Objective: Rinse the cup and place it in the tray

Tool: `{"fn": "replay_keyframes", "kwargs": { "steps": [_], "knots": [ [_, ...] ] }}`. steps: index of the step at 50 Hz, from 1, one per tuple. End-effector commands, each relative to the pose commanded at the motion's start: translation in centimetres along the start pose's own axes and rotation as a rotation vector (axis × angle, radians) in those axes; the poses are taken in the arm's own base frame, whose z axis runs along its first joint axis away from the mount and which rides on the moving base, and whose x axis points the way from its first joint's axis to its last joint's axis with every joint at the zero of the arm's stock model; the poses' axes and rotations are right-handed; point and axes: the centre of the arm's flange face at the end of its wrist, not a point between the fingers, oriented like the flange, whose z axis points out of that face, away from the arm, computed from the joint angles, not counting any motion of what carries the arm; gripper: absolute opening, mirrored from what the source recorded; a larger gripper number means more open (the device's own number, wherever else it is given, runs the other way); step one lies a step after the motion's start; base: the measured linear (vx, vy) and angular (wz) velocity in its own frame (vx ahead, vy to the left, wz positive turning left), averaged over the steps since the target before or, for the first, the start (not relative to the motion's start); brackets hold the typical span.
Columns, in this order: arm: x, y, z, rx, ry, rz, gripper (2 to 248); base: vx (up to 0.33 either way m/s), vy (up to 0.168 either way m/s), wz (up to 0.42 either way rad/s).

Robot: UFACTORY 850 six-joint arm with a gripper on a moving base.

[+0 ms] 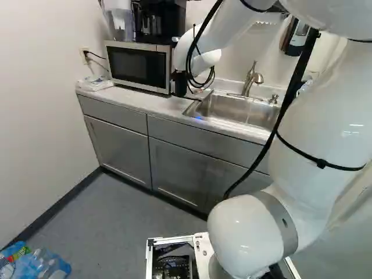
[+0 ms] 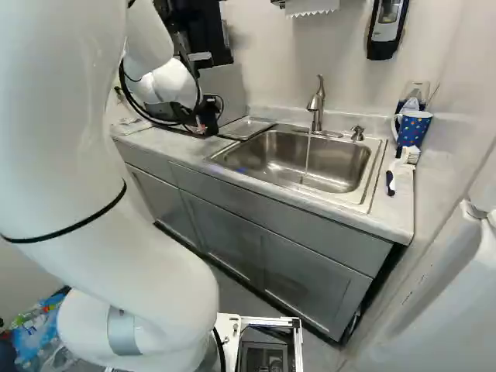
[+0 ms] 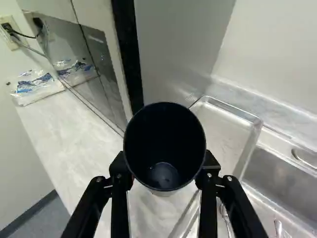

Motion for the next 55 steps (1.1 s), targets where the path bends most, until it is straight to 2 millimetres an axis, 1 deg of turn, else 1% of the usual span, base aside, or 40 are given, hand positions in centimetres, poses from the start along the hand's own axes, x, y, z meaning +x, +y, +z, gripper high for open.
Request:
{"fn": "replay_keyframes", "kwargs": {
  "steps": [11, 37, 55],
  "knots": [
    [0.9, 1.8, -0.7, -0.031, 0.022, 0.014, 126, 0.000, 0.000, 0.000],
    [0.7, 5.8, -0.7, -0.101, 0.018, 0.046, 126, 0.000, 0.000, 0.000],
    [0.3, 8.5, -1.1, -0.149, 0.015, 0.068, 126, 0.000, 0.000, 0.000]
  ]
}}
